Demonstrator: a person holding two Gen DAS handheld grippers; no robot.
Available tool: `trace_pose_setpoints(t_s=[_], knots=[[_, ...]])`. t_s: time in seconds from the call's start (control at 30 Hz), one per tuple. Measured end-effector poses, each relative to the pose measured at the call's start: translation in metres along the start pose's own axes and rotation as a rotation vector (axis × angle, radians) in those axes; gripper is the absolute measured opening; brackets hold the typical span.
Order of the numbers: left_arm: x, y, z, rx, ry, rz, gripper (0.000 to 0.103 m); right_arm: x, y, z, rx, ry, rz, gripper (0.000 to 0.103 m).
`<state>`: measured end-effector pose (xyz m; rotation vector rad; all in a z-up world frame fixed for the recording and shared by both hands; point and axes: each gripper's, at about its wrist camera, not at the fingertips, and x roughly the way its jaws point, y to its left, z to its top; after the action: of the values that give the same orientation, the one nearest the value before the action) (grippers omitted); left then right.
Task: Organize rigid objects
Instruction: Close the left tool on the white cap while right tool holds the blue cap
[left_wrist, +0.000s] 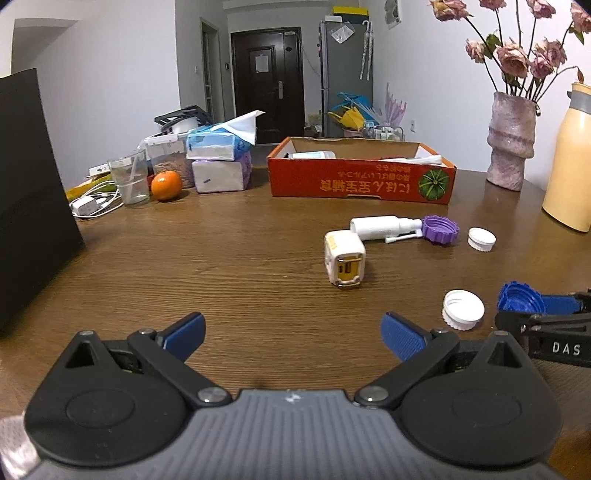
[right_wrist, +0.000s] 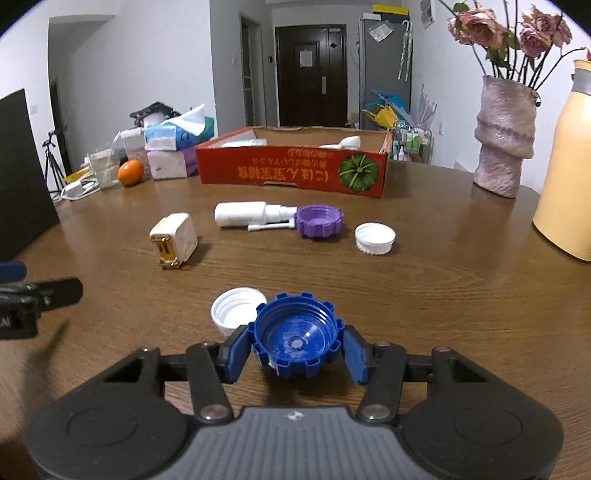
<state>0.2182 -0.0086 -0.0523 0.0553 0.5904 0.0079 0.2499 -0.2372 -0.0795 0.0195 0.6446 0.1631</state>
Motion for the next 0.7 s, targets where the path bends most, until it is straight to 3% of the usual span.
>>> trace_pose_setpoints(t_s=[0.7], knots=[[0.027,-0.08,0.01,0.058,0.045,-0.069,0.103,-0.019,-0.062,0.001,0.078,-0.112,-0.026,0.053]])
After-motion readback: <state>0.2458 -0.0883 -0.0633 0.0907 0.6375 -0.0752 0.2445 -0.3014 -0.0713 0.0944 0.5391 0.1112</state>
